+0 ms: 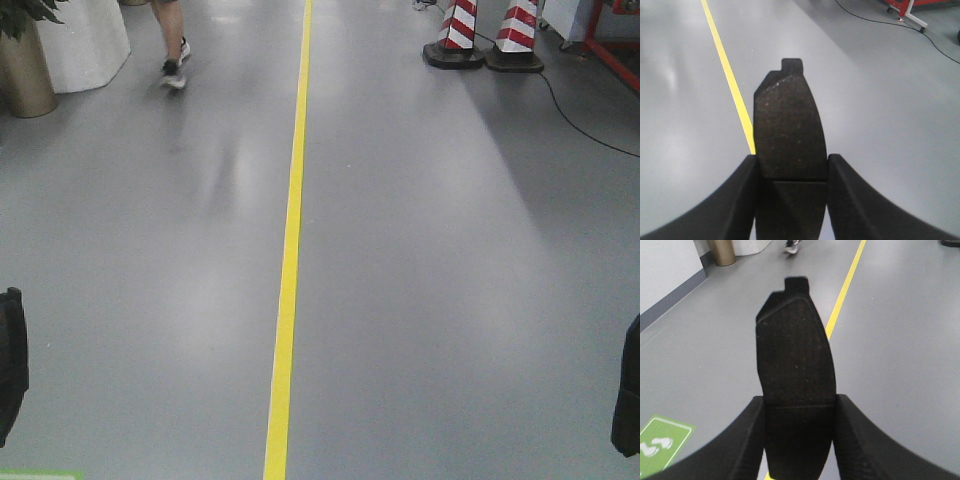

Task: Move and align brake pads A on conveyor
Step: 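Drive along the yellow floor line holding both brake pads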

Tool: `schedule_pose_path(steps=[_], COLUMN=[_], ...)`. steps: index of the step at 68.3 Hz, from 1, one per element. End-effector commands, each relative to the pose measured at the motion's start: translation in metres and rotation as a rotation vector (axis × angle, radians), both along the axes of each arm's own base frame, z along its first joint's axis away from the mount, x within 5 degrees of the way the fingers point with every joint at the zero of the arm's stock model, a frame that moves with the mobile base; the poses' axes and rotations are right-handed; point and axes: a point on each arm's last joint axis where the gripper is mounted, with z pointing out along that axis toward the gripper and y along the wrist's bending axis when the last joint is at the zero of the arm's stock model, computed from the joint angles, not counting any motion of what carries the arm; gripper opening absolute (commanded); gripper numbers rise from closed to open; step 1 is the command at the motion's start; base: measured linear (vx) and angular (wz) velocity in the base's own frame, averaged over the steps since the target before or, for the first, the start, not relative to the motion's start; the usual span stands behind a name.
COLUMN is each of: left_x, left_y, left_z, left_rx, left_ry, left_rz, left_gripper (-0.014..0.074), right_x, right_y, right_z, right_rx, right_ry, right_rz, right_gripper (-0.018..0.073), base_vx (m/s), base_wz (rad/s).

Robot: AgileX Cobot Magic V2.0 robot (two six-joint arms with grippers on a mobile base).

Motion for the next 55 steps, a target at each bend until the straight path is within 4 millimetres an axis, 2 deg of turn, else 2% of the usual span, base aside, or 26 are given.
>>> schedule_pose_path(steps=[1, 55], left_x=[0.0028, 0.0028], left_y=[-0.0024, -0.0024], left_z=[0.0170, 0.0170], left_rx=[-0.051, -0.051], left_ry=[-0.109, -0.109], left_rz=[-0.011, -0.011], left_gripper=[-0.0006, -0.0006], right_x=[0.0033, 0.0033], right_y=[0.0000, 0.0000], right_z=[0.0170, 0.0170], right_rx=[0.022, 0.022], right_ry=[-0.116, -0.116], right_rz=[-0.007, -0.007], right_gripper=[-0.0004, -0.0004], base_vx=[0.62, 0.68], base_wz=[0.01, 0.00])
